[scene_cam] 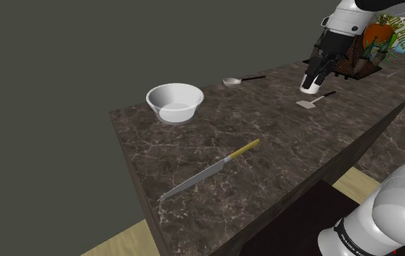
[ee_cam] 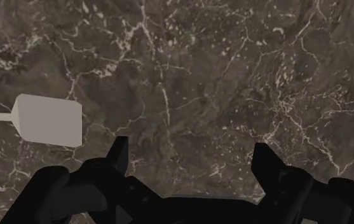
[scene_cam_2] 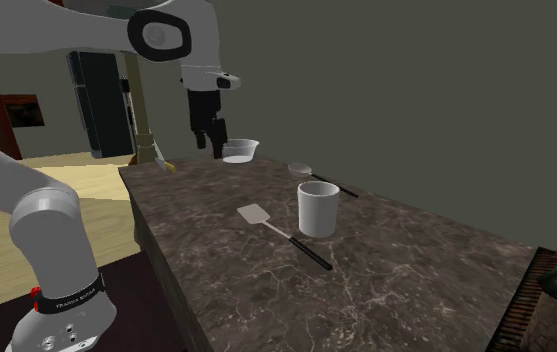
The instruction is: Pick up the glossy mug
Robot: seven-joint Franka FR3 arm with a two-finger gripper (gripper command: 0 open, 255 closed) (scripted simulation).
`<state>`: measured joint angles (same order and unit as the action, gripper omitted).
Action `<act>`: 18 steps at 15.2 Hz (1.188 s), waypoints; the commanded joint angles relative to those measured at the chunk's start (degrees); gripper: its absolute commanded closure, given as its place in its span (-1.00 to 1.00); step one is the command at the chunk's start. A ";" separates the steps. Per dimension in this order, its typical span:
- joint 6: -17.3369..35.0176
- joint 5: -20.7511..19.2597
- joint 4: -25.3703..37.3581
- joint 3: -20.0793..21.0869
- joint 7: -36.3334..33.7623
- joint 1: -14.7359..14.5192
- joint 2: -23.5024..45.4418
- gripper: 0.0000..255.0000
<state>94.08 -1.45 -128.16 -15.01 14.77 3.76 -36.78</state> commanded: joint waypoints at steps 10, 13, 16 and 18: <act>3.45 -1.41 13.79 -12.93 16.23 0.66 17.80 -1.00; 3.84 0.16 18.80 -16.40 21.12 0.88 23.74 -1.00; 3.76 2.85 24.56 -19.70 26.34 1.54 30.41 -1.00; 3.33 5.29 28.88 -21.62 29.96 2.49 35.30 -1.00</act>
<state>97.33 2.51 -101.35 -35.62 42.79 5.83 -4.14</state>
